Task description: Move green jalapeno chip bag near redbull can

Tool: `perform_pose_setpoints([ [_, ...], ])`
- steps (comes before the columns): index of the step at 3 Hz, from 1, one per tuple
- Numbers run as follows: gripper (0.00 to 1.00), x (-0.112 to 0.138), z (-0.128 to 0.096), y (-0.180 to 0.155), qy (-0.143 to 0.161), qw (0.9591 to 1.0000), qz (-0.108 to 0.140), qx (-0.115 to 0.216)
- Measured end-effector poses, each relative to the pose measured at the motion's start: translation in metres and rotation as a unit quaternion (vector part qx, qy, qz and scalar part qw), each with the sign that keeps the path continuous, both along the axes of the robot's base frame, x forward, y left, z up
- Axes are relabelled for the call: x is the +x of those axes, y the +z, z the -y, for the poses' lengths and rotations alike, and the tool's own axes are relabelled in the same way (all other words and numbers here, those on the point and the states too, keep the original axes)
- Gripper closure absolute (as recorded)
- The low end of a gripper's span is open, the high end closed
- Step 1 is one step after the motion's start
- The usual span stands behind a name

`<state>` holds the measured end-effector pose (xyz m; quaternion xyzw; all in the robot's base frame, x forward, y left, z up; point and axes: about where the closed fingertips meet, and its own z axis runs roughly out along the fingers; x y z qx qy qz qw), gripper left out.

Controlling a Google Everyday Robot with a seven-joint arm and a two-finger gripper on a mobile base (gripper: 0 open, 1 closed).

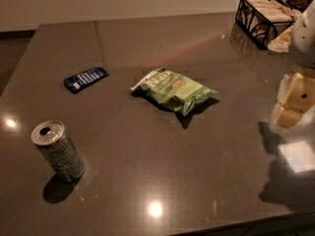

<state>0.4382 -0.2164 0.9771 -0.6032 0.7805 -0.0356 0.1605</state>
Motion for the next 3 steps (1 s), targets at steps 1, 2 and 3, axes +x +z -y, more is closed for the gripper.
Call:
perform_pose_setpoints([
  [1, 0.00, 0.000, 0.000, 0.000, 0.000, 1.0000, 0.000, 0.000],
  [2, 0.00, 0.018, -0.013, -0.008, 0.004, 0.9999, -0.006, 0.009],
  [3, 0.00, 0.043, -0.030, -0.015, 0.009, 0.9997, -0.007, 0.022],
])
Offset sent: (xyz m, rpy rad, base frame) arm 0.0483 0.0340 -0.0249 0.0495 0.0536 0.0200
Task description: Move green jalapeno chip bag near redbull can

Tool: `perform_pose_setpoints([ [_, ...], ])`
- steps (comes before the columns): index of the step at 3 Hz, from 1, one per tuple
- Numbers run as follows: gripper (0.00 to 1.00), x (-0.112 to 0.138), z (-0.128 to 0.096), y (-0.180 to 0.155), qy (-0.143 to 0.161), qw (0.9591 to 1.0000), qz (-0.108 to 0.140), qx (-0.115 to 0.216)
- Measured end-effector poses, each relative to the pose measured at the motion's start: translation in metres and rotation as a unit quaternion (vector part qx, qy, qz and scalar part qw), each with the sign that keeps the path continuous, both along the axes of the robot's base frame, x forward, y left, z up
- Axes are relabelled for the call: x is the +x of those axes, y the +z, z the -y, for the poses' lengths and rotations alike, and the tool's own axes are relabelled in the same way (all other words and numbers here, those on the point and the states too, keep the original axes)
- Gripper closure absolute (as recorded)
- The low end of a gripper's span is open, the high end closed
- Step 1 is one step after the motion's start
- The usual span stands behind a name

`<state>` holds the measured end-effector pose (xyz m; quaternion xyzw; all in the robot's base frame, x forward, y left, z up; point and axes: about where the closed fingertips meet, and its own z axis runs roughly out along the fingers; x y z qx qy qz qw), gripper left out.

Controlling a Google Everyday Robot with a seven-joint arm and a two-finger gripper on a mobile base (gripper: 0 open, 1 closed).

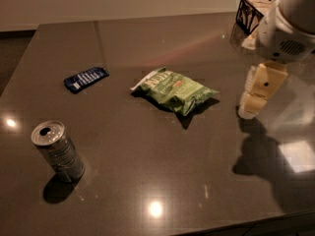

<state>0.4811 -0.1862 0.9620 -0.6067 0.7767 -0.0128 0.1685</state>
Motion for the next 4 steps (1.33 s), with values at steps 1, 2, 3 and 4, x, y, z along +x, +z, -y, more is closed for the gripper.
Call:
perform_pose_setpoints([
  [1, 0.00, 0.027, -0.015, -0.012, -0.001, 0.9999, 0.000, 0.017],
  [2, 0.00, 0.050, -0.035, -0.029, -0.003, 0.9992, -0.007, 0.039],
  [3, 0.00, 0.064, -0.058, -0.052, -0.006, 0.9985, -0.021, 0.050],
  [4, 0.00, 0.070, -0.077, -0.073, -0.005, 0.9982, -0.030, 0.051],
])
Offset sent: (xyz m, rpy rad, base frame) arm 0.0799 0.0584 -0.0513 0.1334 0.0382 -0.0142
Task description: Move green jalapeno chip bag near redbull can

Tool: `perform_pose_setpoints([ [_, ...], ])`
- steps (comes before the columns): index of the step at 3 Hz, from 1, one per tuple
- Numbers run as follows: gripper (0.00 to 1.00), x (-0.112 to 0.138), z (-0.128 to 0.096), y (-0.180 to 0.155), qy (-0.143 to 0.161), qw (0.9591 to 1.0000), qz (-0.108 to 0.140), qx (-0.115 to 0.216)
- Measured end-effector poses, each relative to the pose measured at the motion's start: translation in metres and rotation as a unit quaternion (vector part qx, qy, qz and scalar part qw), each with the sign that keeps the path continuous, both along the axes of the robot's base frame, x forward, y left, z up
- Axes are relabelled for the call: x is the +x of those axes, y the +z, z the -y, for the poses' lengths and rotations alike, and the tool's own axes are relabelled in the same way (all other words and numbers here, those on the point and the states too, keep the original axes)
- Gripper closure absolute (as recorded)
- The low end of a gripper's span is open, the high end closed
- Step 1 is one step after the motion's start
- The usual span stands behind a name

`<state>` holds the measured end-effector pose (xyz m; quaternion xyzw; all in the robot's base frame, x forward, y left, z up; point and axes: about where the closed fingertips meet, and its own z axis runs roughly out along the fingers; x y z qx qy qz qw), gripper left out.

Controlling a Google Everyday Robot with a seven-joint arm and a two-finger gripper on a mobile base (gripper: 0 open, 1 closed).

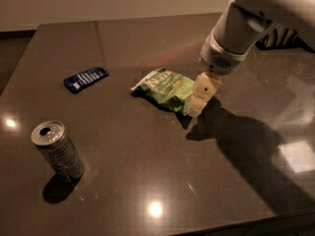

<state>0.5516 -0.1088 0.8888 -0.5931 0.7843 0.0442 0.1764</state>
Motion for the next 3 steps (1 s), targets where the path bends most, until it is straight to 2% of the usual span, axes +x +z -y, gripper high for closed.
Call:
perform_pose_setpoints([
  [1, 0.00, 0.005, -0.017, -0.020, 0.006, 0.9999, -0.004, -0.007],
  [2, 0.18, 0.009, -0.027, -0.035, 0.010, 0.9997, -0.018, -0.014],
  [3, 0.41, 0.009, -0.033, -0.039, 0.014, 0.9994, -0.025, -0.016],
])
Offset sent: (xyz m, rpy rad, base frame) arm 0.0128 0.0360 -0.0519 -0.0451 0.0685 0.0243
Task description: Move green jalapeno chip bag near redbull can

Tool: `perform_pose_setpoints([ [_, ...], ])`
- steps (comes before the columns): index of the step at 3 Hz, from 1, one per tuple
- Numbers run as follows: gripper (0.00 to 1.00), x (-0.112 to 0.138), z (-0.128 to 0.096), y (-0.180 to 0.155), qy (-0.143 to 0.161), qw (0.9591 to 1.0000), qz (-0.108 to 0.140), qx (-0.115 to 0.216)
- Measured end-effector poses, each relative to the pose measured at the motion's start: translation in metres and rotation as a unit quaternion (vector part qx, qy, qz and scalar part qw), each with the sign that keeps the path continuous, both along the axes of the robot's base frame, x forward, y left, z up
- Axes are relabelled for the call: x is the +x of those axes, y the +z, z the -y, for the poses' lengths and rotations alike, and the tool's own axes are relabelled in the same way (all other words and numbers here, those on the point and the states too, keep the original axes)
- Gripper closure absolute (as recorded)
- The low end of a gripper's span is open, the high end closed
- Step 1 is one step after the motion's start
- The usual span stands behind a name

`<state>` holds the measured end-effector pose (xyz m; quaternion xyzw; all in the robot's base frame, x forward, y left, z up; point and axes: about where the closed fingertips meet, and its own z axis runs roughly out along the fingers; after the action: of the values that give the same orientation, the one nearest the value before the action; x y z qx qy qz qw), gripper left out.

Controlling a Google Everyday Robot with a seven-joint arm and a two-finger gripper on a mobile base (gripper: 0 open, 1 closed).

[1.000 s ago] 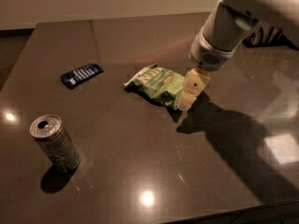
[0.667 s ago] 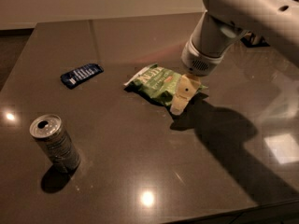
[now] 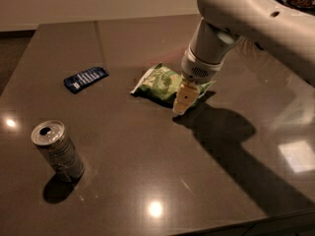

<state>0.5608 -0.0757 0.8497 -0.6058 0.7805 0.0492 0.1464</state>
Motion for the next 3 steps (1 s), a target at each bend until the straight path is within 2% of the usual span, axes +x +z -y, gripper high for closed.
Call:
perform_pose_setpoints([
  [1, 0.64, -0.008, -0.008, 0.009, 0.014, 0.9999, 0.000, 0.006],
  [2, 0.87, -0.028, -0.019, 0.029, 0.046, 0.9987, 0.004, 0.023],
  [3, 1.00, -0.057, -0.031, 0.049, 0.092, 0.9948, 0.006, 0.042],
])
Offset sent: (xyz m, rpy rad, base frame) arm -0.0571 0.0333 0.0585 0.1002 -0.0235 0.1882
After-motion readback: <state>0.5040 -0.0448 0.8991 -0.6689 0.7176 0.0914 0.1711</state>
